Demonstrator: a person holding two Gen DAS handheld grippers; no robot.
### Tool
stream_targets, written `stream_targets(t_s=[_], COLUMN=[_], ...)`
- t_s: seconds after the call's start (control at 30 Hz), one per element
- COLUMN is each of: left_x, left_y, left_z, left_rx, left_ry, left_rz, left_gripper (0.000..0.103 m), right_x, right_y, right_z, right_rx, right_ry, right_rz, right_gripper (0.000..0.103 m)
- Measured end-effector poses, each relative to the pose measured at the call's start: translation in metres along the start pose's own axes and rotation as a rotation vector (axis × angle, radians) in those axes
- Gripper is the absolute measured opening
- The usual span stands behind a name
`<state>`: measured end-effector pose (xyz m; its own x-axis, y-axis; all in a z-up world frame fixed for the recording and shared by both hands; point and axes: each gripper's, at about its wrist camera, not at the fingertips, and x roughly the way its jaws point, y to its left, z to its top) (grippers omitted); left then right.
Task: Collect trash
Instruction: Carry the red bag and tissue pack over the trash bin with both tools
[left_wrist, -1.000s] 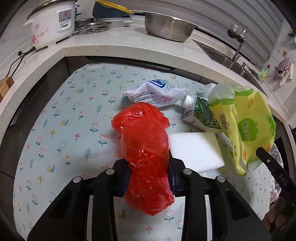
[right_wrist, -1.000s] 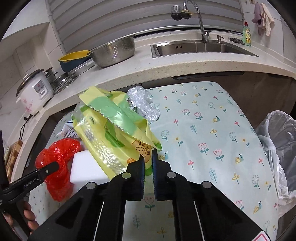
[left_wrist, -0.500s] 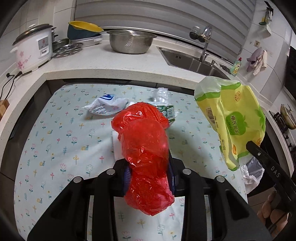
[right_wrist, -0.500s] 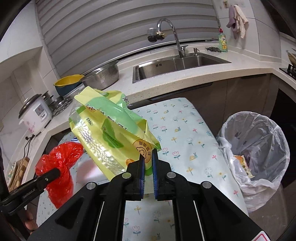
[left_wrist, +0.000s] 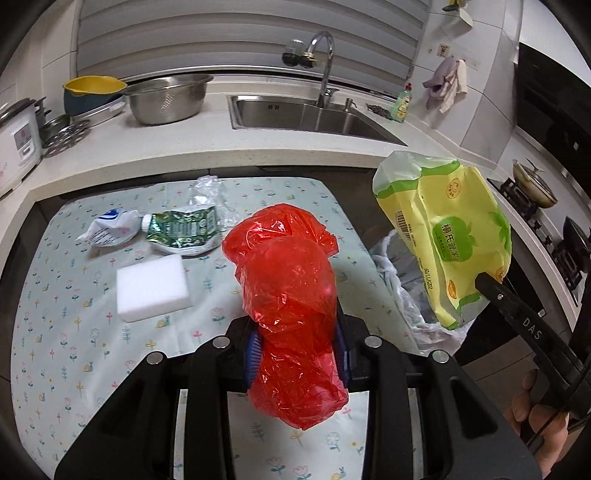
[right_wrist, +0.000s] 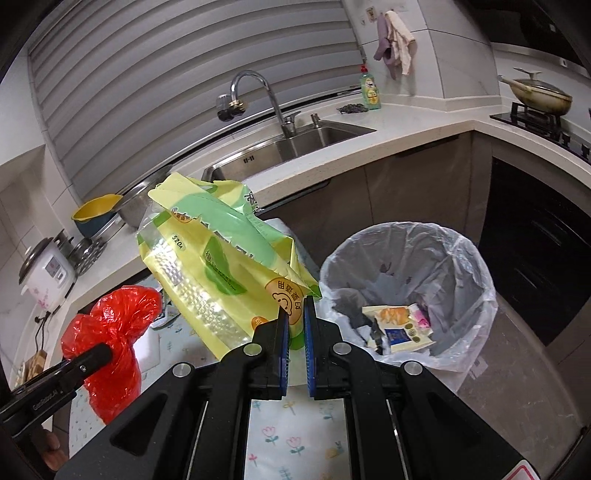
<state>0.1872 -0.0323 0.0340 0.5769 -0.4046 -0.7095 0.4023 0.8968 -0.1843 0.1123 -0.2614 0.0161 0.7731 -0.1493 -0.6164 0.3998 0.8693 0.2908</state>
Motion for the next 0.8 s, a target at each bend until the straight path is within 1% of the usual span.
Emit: stream_targets(t_s=[0.33, 0.5, 0.67, 0.8], left_x=[0.024, 0.042, 0.066, 0.086], left_y=[-0.098, -0.139, -0.170, -0.189], left_z=[0.001, 0.000, 0.000, 0.002], left_rx=[0.134, 0.187, 0.231, 0.262], left_ry=[0.044, 0.082, 0.124, 0.142], left_rz=[-0.110, -0.165, -0.210, -0.222], left_gripper=[0.031, 0.031, 0.031, 0.033], right_x=[-0.018, -0.018, -0.015, -0.010], right_y=[-0.077, -0.105, -0.132, -0.151], right_z=[0.001, 0.002, 0.002, 0.002], right_rx=[0.100, 0.130, 0.169, 0.191], right_ry=[-0.026, -0.029, -0.033, -0.032], right_rz=[-0.082, -0.111, -0.138, -0.157], right_gripper=[0.007, 0.007, 0.007, 0.007])
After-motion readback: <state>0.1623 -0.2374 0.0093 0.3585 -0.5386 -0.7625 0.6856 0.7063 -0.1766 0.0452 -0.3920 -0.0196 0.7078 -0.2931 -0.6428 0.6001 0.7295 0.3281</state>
